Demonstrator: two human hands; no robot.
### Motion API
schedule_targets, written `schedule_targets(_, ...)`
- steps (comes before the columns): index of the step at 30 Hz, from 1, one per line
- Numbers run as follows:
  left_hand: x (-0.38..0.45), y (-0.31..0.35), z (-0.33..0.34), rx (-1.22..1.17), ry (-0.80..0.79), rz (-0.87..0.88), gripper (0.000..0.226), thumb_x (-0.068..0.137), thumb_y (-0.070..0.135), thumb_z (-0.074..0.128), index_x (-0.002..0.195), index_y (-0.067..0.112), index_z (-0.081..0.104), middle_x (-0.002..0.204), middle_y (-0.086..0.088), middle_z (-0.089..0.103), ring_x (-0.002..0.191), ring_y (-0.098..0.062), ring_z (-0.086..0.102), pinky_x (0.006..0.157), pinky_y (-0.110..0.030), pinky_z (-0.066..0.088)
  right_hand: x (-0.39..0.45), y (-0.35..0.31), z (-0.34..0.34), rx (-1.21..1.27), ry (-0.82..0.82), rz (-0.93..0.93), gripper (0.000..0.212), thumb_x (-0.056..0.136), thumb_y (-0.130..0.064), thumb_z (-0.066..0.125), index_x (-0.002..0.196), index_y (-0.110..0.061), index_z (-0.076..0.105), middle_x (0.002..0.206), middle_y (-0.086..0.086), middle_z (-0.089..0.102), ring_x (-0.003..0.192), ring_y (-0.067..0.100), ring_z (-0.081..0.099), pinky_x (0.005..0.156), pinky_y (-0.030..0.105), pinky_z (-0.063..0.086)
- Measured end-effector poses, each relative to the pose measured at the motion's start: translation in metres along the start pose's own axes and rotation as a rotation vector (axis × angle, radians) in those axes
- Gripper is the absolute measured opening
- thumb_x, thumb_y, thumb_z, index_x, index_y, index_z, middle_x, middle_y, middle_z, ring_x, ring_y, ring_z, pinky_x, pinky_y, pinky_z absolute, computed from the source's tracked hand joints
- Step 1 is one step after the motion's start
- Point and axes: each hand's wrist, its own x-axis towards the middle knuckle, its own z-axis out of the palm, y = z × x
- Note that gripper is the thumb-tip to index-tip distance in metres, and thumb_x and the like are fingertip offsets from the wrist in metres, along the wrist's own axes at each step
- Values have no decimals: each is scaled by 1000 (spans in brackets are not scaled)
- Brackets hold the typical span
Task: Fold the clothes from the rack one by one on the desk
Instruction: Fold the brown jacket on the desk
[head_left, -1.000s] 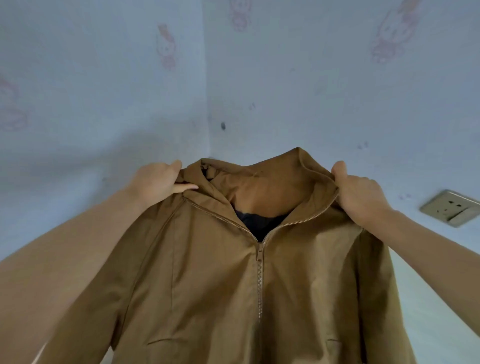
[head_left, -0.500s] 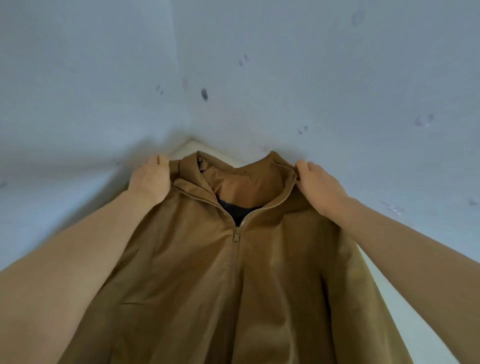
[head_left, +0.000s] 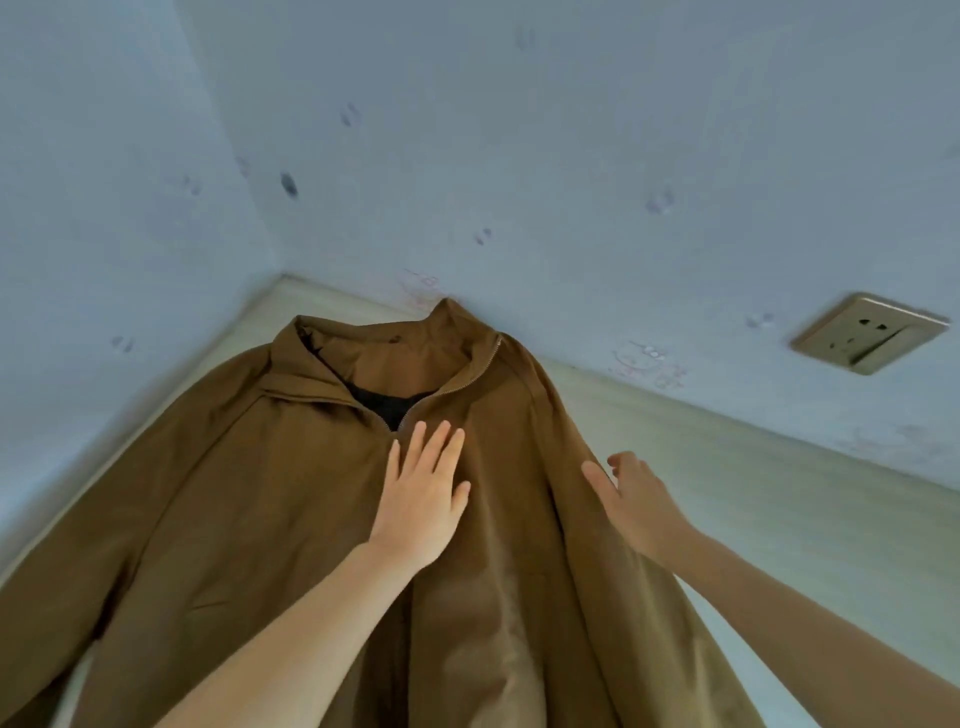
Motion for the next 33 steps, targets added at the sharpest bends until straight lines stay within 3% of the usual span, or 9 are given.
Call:
schedule_targets(3,-9,33,14,64,-96,99,64,100,52,28,155,26,8,163,2,2,149,-22,-10,119,-46,-3,-15,34,-1,59,0,155,42,102,-35,36,130,-5,45,129,15,53,115,30,53,98,38,41)
schedule_targets(5,-10,46,21,61,-191,78,71,96,63,26,155,30,3,163,2,-6,149,-25,-13,118,-50,-5,-22,52,1,31,-13,207,39,99,-25,43,132,-4,43,131,15,51,116,30,52,98,36,42)
schedule_targets(10,-10,58,34,147,-347,28,86,84,80,26,151,40,-12,160,-1,-23,146,-32,-22,114,-59,-8,-31,67,13,87,-144,265,29,96,-29,54,119,-15,44,114,10,59,100,25,59,88,35,49)
schedule_targets(14,-9,59,35,206,-378,23,91,82,81,28,149,41,-17,158,-1,-28,144,-33,-25,114,-60,-7,-29,74,12,30,-143,181,14,97,-25,52,104,-14,58,104,4,61,91,18,54,78,27,42)
schedule_targets(20,-9,64,33,243,-403,11,91,83,80,30,148,41,-20,157,-2,-31,145,-33,-25,115,-59,-5,1,109,-27,11,56,149,8,96,-18,51,91,-12,53,101,11,62,97,29,57,81,35,45)
schedule_targets(27,-11,74,30,284,-422,-28,91,83,76,39,146,47,-20,158,-1,-28,146,-33,-20,115,-62,4,46,126,-79,-111,136,-22,15,101,-26,37,98,-12,33,84,12,55,75,31,55,70,44,48)
schedule_targets(30,-5,87,26,304,-477,-109,94,83,74,45,146,48,-21,159,0,-26,147,-33,-17,114,-64,4,65,125,-93,-194,192,-156,20,99,-31,45,99,-14,35,85,9,56,74,30,55,68,42,49)
schedule_targets(33,0,110,22,351,-522,-227,95,87,64,52,149,43,-17,160,-3,-21,147,-36,-14,114,-64,-1,83,133,-106,-9,125,-160,30,95,-39,55,105,-13,43,86,9,58,79,29,57,75,41,49)
